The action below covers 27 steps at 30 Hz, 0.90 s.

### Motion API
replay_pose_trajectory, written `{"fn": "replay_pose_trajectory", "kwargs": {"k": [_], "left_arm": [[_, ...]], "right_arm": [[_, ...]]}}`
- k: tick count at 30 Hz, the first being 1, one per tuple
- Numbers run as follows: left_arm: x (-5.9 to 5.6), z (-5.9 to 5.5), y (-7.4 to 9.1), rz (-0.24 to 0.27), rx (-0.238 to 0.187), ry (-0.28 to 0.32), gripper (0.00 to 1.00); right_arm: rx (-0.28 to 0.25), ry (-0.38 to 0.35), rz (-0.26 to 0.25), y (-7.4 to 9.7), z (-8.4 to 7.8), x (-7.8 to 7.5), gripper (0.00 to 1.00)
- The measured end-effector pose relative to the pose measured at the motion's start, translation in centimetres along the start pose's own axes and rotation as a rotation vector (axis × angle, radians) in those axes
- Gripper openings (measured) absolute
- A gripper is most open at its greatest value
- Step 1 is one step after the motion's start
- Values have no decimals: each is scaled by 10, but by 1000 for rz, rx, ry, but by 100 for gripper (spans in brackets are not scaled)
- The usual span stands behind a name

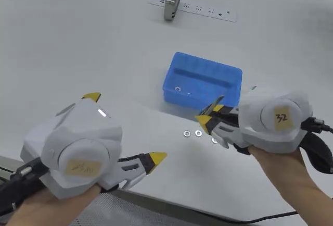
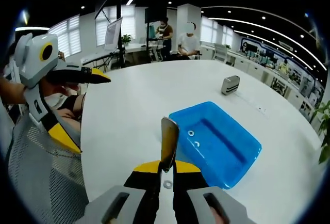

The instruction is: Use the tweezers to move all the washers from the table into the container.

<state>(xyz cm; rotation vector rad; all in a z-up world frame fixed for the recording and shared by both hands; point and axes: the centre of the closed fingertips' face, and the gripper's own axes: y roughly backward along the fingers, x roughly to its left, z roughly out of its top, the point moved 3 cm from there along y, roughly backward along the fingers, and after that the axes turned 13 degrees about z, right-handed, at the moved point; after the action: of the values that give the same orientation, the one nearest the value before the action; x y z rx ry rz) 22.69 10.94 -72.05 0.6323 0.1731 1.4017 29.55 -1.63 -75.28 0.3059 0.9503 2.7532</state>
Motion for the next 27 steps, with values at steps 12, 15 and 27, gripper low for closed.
{"fn": "replay_pose_trajectory", "kwargs": {"k": [12,15,27], "left_arm": [[1,0,0,7,1,-4,99],[0,-1,0,5,3,-7,99],[-1,-1,0,-5,5,-7,99]], "right_arm": [[20,-24,30,-17,-9,7,4],[27,-9,28,-20,-7,7,4],[61,29,34,-29,-11,9,4]]}}
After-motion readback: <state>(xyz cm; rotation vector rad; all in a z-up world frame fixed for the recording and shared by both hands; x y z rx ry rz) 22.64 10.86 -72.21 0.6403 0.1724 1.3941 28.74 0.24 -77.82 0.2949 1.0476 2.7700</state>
